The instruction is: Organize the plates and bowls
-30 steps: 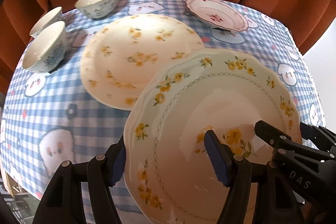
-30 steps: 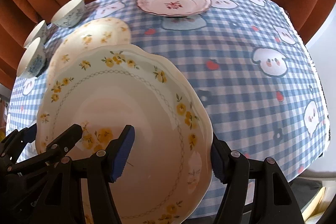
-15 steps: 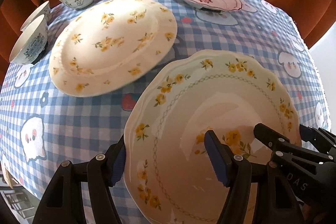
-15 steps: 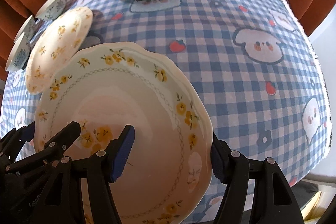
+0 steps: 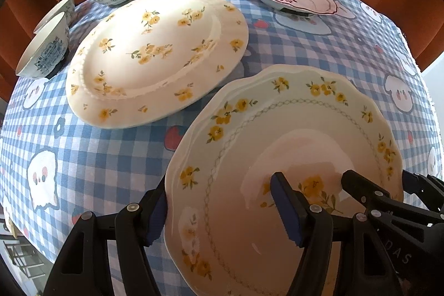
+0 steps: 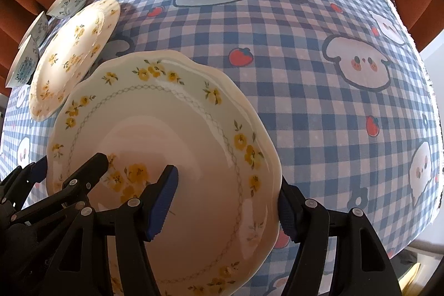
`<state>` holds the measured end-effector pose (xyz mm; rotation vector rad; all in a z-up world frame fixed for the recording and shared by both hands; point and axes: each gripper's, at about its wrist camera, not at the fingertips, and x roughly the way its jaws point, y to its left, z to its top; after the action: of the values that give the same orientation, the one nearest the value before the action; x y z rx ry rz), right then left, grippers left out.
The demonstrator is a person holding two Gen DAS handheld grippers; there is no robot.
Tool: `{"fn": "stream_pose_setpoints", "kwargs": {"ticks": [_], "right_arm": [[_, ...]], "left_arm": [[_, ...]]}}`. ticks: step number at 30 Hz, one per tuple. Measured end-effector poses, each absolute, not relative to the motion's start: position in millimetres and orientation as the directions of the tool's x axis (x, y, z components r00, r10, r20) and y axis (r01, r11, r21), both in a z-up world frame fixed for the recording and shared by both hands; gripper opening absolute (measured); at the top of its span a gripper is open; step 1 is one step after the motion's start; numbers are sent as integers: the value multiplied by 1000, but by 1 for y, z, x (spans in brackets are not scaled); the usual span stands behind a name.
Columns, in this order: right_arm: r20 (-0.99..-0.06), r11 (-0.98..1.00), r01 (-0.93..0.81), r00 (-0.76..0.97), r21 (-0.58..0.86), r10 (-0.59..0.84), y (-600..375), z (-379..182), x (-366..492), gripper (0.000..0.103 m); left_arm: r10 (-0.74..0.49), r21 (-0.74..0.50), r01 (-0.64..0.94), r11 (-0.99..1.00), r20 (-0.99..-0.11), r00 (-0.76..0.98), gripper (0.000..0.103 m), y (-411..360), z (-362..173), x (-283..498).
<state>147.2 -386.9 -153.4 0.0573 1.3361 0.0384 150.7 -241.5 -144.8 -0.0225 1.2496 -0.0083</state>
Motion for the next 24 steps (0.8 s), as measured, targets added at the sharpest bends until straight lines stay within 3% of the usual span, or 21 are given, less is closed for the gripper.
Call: {"fn": "stream_pose_setpoints", "kwargs": {"ticks": [9, 24], "right_arm": [[-947, 995, 83, 321, 46, 17, -393, -121, 136, 70], [-913, 992, 126, 406, 23, -30, -335, -82, 138, 70]], "left_arm": [[-70, -48, 72, 996, -936, 346, 83, -235, -118, 147], [-125, -75, 135, 988, -901, 416, 86, -177, -81, 157]]}}
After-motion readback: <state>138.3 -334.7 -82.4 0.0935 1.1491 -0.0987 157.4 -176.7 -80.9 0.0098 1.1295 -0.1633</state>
